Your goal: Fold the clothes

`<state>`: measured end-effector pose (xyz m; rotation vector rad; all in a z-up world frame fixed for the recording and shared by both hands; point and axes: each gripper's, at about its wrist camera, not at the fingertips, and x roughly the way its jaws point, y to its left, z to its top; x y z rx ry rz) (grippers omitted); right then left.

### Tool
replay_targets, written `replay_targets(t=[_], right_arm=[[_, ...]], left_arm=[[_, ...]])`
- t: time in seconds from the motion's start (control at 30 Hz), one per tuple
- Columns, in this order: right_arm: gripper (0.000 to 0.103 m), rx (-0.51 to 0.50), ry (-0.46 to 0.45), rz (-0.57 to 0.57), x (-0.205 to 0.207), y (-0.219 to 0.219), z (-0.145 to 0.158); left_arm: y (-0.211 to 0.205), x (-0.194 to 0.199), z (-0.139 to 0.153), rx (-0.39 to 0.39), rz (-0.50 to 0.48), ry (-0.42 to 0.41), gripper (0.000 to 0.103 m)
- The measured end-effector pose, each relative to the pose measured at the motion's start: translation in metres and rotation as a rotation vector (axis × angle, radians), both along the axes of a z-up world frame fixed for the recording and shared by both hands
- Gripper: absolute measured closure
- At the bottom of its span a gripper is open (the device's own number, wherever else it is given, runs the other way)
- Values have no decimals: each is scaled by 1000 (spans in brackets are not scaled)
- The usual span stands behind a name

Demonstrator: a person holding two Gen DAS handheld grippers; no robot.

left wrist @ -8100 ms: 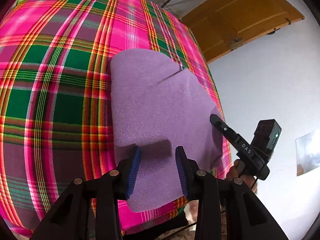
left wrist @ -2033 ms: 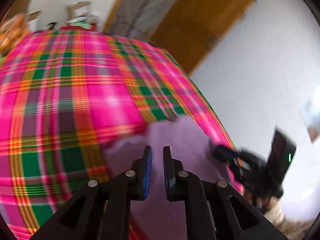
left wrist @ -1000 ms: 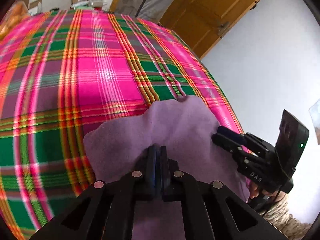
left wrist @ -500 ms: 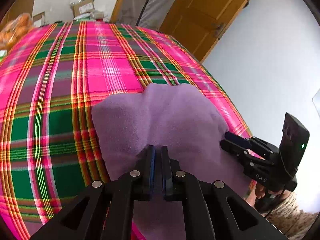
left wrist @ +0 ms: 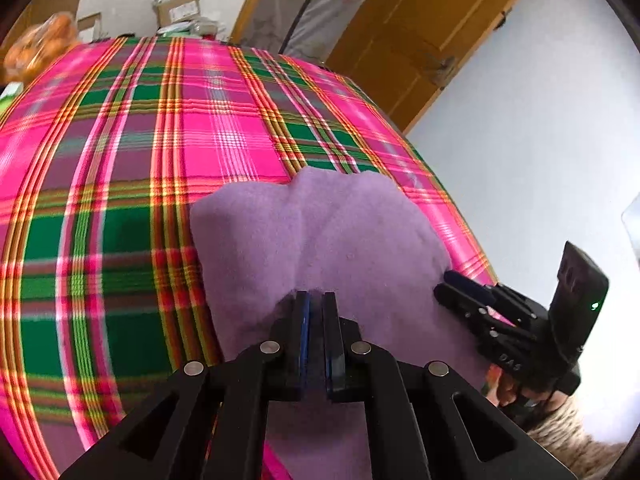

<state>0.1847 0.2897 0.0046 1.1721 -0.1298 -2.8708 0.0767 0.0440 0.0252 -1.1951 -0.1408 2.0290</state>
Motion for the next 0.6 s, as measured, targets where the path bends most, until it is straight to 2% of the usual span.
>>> replay_targets(t=[0.2, 0.6], right_arm=[[76, -4, 30, 25, 30, -6, 10], [76, 2, 22, 26, 40, -3, -8]], left_arm=[[0, 36, 4, -24, -59, 36, 97], [1, 44, -11, -9, -50, 58, 98]])
